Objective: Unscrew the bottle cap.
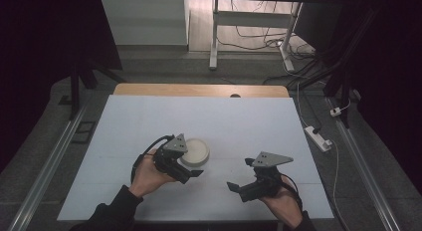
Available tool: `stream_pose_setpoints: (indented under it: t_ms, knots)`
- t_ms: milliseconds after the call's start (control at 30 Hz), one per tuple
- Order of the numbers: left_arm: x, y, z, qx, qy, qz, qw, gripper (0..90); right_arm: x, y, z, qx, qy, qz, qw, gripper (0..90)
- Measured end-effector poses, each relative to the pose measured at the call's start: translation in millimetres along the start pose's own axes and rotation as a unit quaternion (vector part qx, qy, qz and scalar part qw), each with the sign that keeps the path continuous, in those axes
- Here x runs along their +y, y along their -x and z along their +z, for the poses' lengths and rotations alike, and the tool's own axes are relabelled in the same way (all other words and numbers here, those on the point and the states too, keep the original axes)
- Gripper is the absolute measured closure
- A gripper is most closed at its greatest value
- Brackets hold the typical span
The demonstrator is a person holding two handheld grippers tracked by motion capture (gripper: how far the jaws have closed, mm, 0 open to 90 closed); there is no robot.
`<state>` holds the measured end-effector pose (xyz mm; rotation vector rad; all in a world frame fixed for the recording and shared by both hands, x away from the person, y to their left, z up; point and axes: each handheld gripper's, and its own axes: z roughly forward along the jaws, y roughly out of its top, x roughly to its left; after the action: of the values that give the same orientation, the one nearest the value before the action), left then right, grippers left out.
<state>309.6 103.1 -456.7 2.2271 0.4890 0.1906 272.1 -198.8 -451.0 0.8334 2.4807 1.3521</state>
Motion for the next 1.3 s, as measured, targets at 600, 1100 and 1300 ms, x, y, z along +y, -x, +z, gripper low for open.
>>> stream_pose_setpoints:
  t_ms: [600,1100,1300]
  knots:
    - [-0.1,2.7,4.7,-0.004,-0.001,0.003,1.0,7.3,42.6,-11.8,26.8,0.04,0.008,-0.018,0.999,0.0]
    - [0.8,5.7,8.1,-0.012,-0.005,0.008,0.9999,7.3,70.0,-23.8,53.5,0.047,0.022,-0.039,0.9979,0.0]
    - [1.1,6.9,9.4,-0.015,-0.004,0.007,0.9999,7.4,74.7,-27.8,68.2,0.053,0.024,-0.045,0.9973,0.0]
